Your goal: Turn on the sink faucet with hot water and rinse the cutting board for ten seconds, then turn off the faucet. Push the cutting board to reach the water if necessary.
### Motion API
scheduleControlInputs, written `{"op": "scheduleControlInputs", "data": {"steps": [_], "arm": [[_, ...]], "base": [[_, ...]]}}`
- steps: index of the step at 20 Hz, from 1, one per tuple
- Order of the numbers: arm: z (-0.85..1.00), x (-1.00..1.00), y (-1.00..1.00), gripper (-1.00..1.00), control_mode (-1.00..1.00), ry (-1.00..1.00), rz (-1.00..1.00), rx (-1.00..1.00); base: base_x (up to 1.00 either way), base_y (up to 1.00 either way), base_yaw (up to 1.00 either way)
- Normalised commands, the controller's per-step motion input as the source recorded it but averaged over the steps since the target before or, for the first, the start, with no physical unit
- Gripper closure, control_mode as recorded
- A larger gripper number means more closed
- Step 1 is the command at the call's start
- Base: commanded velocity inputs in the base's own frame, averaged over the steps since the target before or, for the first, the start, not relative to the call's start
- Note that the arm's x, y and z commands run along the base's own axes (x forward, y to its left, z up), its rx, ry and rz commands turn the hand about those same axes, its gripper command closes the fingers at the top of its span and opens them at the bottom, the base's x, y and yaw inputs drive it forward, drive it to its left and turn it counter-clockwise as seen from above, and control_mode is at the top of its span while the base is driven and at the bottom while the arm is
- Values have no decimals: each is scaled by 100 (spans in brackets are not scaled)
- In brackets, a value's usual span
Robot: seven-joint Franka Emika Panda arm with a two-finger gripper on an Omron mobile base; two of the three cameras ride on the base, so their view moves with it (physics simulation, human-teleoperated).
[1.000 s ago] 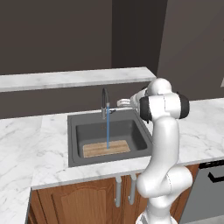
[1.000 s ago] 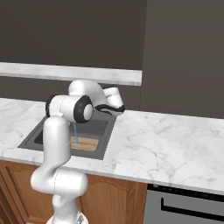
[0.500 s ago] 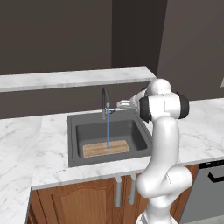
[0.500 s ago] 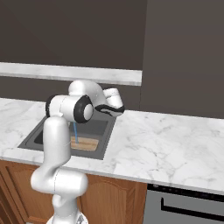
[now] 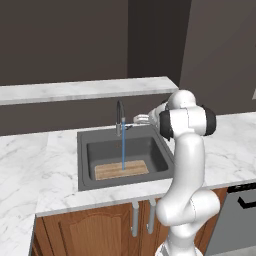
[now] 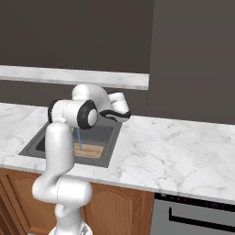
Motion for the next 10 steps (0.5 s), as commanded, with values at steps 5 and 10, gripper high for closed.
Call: {"op": "scheduleControlInputs", "data": {"steps": [5, 10], "arm": [[0, 0, 0, -100, -100, 0, 0, 0], [0, 0, 0, -100, -100, 0, 0, 0]], "base": [[0, 0, 0], [0, 0, 0]]}}
